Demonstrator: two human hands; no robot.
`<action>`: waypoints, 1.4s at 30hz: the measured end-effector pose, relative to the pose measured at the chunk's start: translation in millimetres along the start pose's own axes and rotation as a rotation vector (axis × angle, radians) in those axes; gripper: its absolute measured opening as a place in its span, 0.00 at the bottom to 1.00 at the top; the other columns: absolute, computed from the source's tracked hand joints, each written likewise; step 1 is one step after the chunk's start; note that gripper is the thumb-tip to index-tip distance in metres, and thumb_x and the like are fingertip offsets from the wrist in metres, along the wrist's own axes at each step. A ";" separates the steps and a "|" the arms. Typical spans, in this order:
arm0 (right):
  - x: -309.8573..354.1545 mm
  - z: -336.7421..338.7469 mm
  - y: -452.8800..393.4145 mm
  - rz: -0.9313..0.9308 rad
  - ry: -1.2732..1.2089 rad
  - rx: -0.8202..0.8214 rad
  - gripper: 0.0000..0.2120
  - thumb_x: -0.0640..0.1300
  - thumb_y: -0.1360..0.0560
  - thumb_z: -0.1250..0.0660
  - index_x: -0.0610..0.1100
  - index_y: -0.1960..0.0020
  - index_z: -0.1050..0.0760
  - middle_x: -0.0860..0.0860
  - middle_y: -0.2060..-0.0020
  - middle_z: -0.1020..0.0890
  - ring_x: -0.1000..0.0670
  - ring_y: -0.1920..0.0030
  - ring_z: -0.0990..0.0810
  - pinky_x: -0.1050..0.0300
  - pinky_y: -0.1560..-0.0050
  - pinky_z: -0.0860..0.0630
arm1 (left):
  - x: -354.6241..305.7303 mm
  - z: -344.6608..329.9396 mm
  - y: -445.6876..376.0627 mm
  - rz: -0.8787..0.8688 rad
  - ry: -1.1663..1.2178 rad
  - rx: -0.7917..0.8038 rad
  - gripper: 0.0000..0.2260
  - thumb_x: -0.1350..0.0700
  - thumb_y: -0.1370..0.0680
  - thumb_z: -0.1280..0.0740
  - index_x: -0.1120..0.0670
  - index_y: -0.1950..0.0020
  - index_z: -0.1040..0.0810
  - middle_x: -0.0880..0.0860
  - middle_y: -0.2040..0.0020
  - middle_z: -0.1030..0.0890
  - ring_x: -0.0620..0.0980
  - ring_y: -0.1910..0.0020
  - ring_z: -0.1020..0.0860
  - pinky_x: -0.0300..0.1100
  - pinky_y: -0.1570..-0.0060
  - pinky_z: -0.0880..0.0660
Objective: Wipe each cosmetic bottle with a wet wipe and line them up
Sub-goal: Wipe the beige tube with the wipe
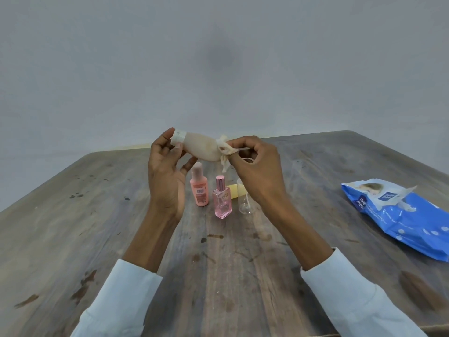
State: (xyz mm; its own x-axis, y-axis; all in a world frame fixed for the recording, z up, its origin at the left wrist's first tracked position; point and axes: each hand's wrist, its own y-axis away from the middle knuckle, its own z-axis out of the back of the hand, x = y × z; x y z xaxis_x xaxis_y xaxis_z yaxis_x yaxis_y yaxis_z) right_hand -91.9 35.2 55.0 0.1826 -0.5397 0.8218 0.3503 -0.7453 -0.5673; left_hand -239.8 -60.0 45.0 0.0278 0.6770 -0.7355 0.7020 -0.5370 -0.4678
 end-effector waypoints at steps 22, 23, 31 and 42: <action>7.0 -8.2 8.9 0.418 0.218 -0.123 0.09 0.30 0.23 0.27 0.40 0.47 0.13 0.50 0.51 0.19 0.54 0.51 0.16 0.58 0.50 0.16 | -0.8 -15.3 12.8 -0.018 -0.424 0.128 0.14 0.49 0.11 0.38 0.52 0.29 0.22 0.55 0.37 0.15 0.60 0.42 0.15 0.53 0.49 0.16; 8.4 -5.3 7.6 0.410 0.204 -0.152 0.08 0.32 0.23 0.26 0.41 0.46 0.13 0.50 0.50 0.19 0.54 0.50 0.16 0.59 0.50 0.16 | -0.7 -16.9 14.8 -0.040 -0.466 0.165 0.14 0.50 0.11 0.40 0.53 0.28 0.24 0.56 0.38 0.16 0.60 0.46 0.13 0.50 0.56 0.16; 8.6 -12.4 15.6 0.548 0.300 -0.046 0.10 0.40 0.18 0.27 0.40 0.38 0.14 0.47 0.44 0.20 0.51 0.45 0.18 0.53 0.44 0.19 | -2.9 -21.1 22.6 -0.082 -0.543 0.193 0.10 0.54 0.10 0.41 0.56 0.33 0.25 0.53 0.46 0.16 0.46 0.58 0.15 0.43 0.64 0.20; -1.2 -6.8 8.7 0.562 0.379 -0.127 0.06 0.33 0.20 0.27 0.38 0.45 0.14 0.47 0.49 0.18 0.46 0.50 0.17 0.48 0.50 0.17 | -6.6 -18.7 21.7 0.062 -0.461 0.224 0.05 0.63 0.14 0.39 0.59 0.39 0.25 0.60 0.47 0.18 0.56 0.67 0.17 0.45 0.72 0.24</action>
State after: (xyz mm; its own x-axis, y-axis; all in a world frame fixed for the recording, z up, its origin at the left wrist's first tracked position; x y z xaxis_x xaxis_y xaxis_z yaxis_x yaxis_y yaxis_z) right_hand -95.3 26.7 48.7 -0.0367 -0.9402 0.3387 0.1816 -0.3396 -0.9229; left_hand -211.4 -66.7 48.9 -0.2873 0.3757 -0.8811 0.5376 -0.6980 -0.4730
